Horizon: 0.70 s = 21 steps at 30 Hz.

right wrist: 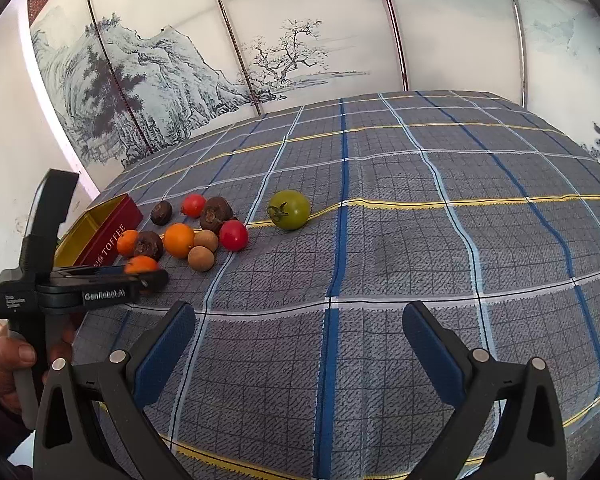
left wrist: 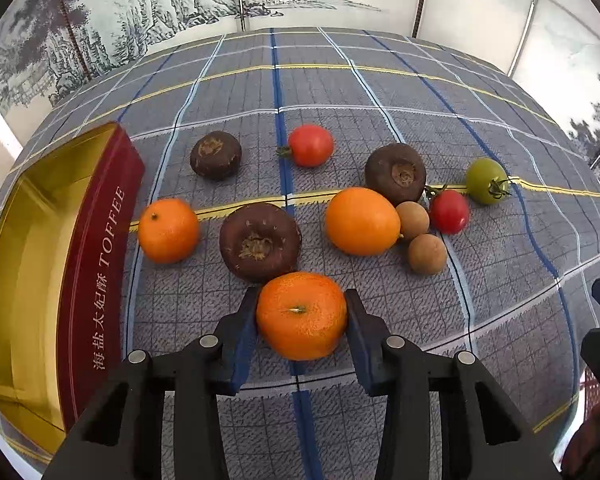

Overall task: Organize fruits
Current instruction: 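Carry the orange with the left tool into the tin tray and release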

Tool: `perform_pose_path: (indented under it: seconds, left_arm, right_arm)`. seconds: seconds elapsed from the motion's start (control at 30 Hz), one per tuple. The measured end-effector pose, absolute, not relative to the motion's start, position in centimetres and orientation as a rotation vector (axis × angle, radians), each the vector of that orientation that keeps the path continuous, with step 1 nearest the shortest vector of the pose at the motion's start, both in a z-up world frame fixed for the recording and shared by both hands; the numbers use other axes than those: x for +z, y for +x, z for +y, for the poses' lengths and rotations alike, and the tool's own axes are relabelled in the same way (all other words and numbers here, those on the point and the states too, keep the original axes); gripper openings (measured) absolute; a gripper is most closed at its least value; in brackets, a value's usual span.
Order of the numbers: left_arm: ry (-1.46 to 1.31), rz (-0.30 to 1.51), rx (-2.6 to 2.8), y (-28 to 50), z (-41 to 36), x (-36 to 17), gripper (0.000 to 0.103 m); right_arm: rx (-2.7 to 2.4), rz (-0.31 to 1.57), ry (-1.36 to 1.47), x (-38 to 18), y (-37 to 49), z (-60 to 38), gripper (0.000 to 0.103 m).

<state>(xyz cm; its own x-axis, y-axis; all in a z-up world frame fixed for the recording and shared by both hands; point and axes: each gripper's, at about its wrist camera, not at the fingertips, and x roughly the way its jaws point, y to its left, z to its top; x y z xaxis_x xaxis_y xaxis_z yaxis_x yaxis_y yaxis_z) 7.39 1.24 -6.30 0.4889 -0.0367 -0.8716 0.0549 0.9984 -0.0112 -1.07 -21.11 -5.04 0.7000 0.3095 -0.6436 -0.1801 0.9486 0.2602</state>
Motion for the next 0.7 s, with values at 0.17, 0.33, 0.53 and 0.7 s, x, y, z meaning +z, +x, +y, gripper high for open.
perform_pose_path:
  seconds: [0.17,0.33,0.53,0.7]
  left_arm:
    - [0.005,1.047,-0.059,6.5,1.5,-5.5,0.042]
    - [0.016,0.995,-0.068,5.2,1.8,-3.1,0.042]
    - [0.021,0.949,-0.06,4.2,2.6,-0.6,0.042]
    - [0.017,0.921,-0.045,3.5,4.2,1.3,0.042]
  right_arm:
    - [0.271,0.745,0.174,-4.7,-1.2,-20.9,0.103]
    - [0.277,0.738,0.156,-4.2,-1.3,-20.4,0.103]
    - [0.288,0.738,0.139,-3.9,-1.4,-19.8,0.103]
    - [0.306,0.728,0.118,-3.5,-1.5,-19.3,0.103]
